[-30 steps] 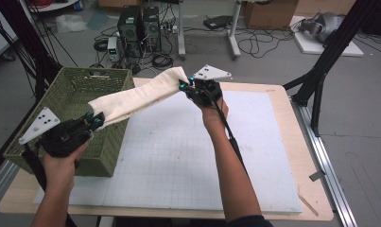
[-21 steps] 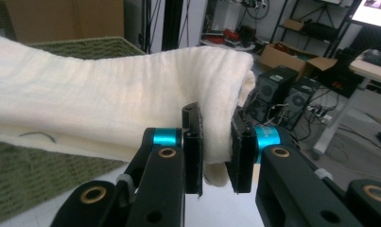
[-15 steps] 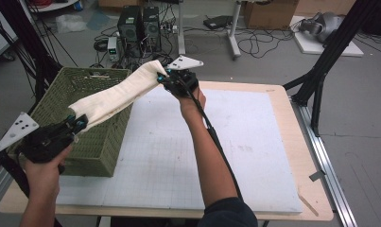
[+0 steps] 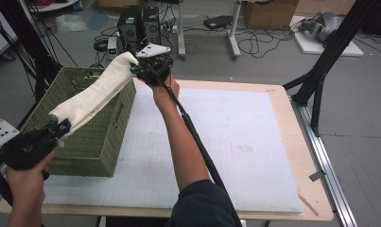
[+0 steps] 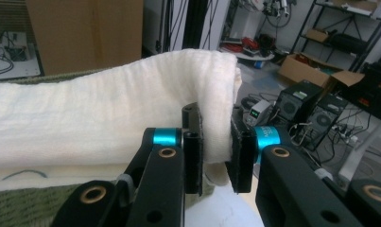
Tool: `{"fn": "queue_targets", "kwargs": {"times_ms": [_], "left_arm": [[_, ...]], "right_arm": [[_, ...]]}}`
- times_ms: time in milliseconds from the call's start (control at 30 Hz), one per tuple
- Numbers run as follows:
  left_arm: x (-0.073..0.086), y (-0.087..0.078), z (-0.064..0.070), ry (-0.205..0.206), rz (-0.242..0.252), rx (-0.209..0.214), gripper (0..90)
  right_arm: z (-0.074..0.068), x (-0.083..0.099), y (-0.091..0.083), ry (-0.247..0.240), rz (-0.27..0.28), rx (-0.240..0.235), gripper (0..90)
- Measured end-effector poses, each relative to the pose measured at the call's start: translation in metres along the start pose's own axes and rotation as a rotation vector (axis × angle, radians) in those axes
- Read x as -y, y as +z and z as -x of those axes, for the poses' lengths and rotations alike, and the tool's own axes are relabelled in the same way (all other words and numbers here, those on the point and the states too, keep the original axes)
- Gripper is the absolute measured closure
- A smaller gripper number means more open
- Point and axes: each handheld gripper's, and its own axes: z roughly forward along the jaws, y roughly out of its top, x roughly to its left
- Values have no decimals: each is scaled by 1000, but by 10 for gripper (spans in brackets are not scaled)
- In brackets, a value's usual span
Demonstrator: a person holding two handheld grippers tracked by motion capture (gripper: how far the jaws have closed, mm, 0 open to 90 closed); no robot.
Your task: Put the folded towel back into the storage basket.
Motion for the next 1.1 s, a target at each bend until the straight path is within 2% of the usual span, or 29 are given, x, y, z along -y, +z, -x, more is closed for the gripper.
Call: {"fn": "queue_targets", "kwargs": {"times_ms": [233,500,800,867,900,933,1000,1033,1100], "left_arm": [[0,-11,-9,-10,9,-31,817],[5,-20,-19,-14,-15,-78,817],[7,-27,-24,-8,-29,-118,814],[9,-27,-26,-15,-36,-135,805],[10,-27,-26,-26,-46,-151,782],[10,-26,-28,-43,-52,-168,707],[10,-26,-31,-78,-55,-204,497],[10,-28,-32,-90,-50,-211,438],[9,-30,-34,-99,-43,-227,380]], "right_arm": [[-12,-7,24,2,-8,-28,789],[-26,-8,51,11,-21,-49,789],[-45,-15,80,5,-39,-43,786],[-50,-14,86,3,-39,-25,738],[-53,-13,90,5,-43,-14,703],[-55,-12,93,10,-55,-8,660],[-58,-9,101,19,-77,16,512],[-59,-8,103,28,-81,20,478],[-61,-8,103,28,-87,12,445]]}}
